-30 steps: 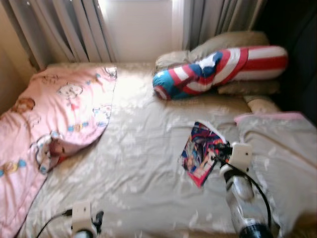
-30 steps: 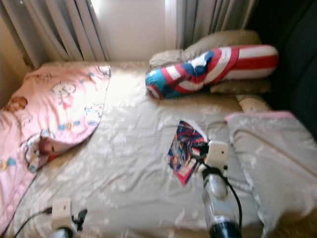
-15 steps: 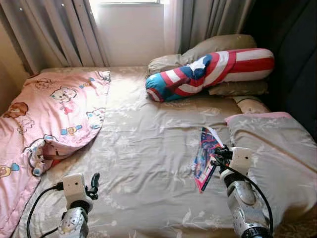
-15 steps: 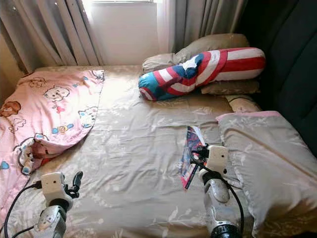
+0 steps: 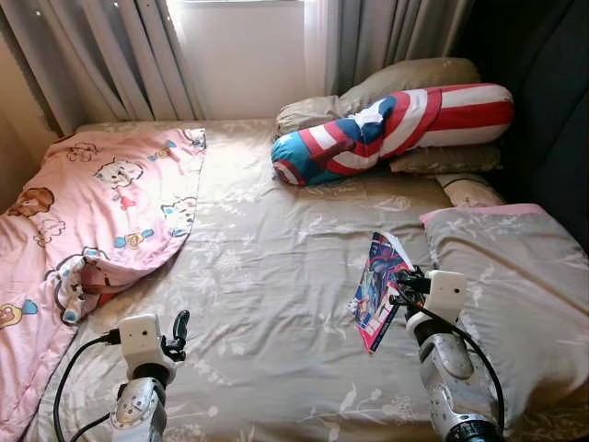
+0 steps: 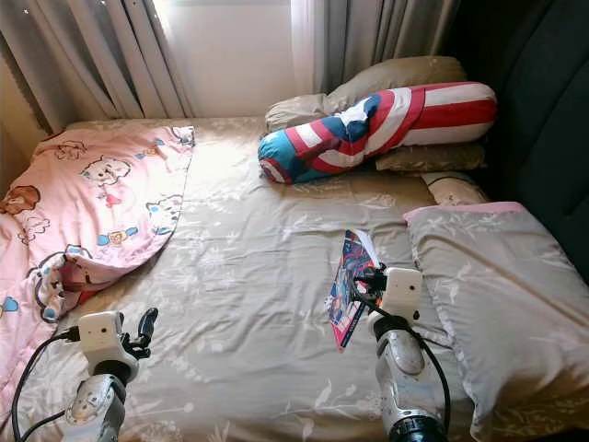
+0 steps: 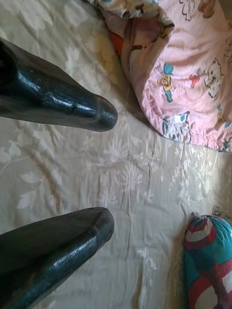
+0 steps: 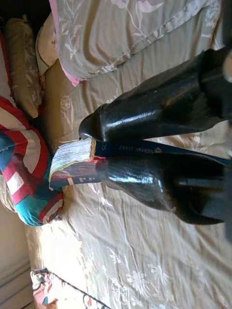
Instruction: Clean up the room
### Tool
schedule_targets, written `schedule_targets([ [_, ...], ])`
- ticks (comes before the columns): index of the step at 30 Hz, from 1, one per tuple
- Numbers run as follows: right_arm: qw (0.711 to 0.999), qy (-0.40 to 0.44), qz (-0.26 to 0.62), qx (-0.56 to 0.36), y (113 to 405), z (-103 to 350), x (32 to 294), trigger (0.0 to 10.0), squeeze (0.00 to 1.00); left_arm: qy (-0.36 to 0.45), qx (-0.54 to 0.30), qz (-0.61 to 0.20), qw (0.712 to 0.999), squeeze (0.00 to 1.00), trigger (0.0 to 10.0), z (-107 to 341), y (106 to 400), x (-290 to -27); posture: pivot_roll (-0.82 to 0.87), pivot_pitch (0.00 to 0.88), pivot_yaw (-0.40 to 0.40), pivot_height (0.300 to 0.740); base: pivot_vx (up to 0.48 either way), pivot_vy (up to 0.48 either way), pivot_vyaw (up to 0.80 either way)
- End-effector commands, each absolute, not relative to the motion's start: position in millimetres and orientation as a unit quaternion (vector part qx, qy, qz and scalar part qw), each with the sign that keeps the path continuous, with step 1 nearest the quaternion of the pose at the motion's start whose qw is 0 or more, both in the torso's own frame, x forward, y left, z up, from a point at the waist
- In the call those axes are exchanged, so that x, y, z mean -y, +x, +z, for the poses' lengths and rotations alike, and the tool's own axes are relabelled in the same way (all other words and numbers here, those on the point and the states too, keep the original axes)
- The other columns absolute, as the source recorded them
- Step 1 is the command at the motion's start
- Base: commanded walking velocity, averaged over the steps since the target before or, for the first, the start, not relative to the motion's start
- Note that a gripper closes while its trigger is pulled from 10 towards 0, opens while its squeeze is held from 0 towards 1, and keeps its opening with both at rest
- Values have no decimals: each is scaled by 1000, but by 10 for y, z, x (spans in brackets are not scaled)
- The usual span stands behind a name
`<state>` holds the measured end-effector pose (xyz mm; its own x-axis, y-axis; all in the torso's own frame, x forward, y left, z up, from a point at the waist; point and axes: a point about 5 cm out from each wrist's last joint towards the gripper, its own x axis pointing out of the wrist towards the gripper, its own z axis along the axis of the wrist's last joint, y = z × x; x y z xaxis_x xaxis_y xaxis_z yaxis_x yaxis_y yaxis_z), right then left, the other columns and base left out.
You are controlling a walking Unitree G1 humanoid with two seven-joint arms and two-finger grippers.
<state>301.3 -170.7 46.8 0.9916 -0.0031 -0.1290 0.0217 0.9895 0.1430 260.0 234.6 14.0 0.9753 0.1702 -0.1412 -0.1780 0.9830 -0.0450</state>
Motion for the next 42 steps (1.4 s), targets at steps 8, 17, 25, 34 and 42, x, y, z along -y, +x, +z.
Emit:
schedule_targets([
  [8,996,78,-3,-32,3043,570,1684,10000,0,-21,-54,79,995,0,10000,229,2663,-2364,-66,0,31,671,0,0,0],
  [17,996,79,-3,-47,3029,524,1666,10000,0,-15,-57,78,995,0,10000,220,2626,-2404,-45,0,37,671,0,0,0],
  [25,995,92,3,-33,3044,545,1630,10000,0,-2,-55,73,996,0,10000,246,2573,-2477,-27,0,59,646,0,0,0],
  [34,985,166,-11,-43,3225,598,1653,10000,0,8,-29,57,998,0,10000,401,2630,-2480,10,0,80,646,0,0,0],
  [42,980,197,-7,-30,3382,725,1668,10000,0,8,-10,35,999,0,10000,531,2748,-2369,9,8,86,646,0,0,0],
])
